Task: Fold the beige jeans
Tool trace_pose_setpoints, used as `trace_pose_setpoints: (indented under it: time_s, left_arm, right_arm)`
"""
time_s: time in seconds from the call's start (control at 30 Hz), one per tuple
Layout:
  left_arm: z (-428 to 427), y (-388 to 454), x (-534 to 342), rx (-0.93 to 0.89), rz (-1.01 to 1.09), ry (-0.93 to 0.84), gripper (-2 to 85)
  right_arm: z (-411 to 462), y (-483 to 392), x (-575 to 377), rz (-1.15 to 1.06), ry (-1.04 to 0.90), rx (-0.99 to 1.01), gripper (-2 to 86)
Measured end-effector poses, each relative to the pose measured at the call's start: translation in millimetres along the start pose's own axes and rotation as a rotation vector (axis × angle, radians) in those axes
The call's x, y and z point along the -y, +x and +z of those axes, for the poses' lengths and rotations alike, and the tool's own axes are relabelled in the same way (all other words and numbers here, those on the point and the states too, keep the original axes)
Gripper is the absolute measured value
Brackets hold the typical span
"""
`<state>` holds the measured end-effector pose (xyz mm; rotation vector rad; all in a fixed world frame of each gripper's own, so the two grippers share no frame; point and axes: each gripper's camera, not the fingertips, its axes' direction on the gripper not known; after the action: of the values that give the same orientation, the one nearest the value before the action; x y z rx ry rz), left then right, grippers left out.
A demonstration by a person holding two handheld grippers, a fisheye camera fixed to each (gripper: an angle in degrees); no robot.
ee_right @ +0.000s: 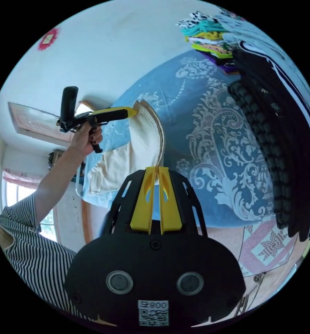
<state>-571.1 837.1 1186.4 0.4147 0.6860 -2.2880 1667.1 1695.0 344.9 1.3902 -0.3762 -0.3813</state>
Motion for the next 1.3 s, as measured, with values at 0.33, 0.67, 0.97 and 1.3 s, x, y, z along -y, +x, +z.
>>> trace_pose_setpoints:
  time_s: [0.33, 0.67, 0.97, 1.3]
  left_arm:
    - [-140.6, -52.1, -152.9, 0.008, -0.057, 0.175, 1.5]
    - [-217.8, -143.7, -340.8, -0.001, -0.225, 0.261, 2.0]
    - [-233.1, -234.8, -500.4, -0.032, -0.394, 0.266, 2.1]
    - [-219.5, -309.5, -666.3, -0.085, -0.715, 0.287, 1.2]
  right_arm:
    - [-2.0, -167.3, -1.0, -0.260, 0.008, 0.298, 1.0]
    - [145.4, -355.7, 22.9, -0.462, -0.198, 0.418, 0.7]
    - [305.1, -459.3, 31.4, -0.497, -0.414, 0.435, 0.5]
    - [436.4, -506.7, 38.2, -0.451, -0.570, 0.403, 0.6]
